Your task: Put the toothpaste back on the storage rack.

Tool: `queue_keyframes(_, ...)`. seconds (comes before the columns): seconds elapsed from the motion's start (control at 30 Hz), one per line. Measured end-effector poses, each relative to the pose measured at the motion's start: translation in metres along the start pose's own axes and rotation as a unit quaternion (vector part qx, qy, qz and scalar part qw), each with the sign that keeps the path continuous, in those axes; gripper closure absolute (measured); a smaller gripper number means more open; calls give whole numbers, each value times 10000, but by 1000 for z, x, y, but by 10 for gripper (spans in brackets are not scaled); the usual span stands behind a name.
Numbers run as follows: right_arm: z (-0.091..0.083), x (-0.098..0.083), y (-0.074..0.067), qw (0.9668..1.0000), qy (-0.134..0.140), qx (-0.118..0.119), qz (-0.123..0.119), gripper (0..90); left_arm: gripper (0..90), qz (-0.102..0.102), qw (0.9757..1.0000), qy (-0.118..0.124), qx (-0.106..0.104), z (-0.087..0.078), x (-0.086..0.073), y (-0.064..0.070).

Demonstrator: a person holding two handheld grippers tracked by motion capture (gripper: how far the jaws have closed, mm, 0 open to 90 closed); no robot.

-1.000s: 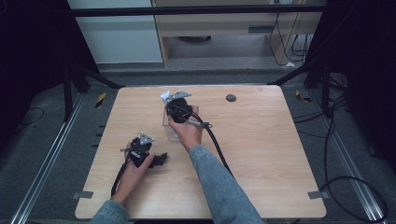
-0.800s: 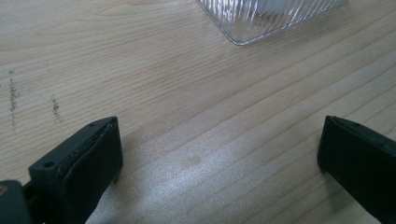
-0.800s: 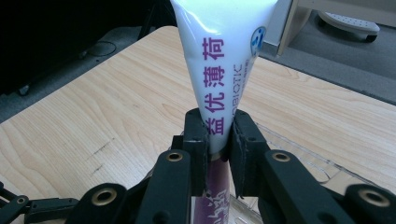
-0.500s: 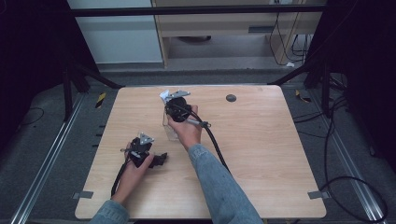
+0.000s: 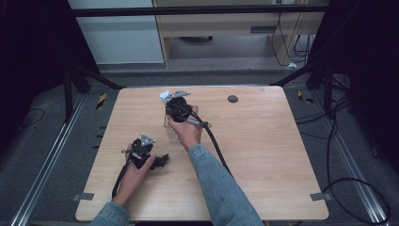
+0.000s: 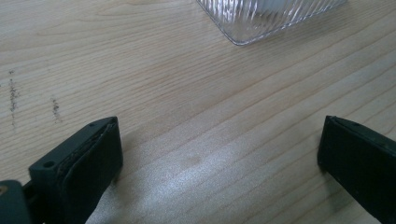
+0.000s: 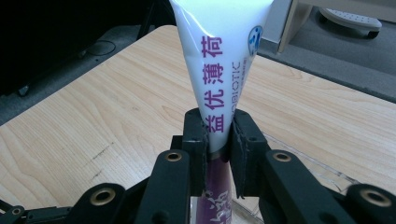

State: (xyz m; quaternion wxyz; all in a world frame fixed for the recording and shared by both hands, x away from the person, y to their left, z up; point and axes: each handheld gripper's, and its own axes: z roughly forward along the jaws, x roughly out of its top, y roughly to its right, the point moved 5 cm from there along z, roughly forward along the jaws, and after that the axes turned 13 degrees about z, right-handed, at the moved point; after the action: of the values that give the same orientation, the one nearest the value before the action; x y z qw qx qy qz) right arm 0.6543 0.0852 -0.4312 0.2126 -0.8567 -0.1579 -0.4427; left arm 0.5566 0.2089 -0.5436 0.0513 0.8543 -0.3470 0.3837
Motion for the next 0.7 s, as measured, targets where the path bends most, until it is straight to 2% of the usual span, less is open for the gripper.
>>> queue_keyframes(0.7, 1, 1, 1, 10000, -25, 44, 69, 763, 0, 3, 10000, 1, -3, 0, 0, 0)
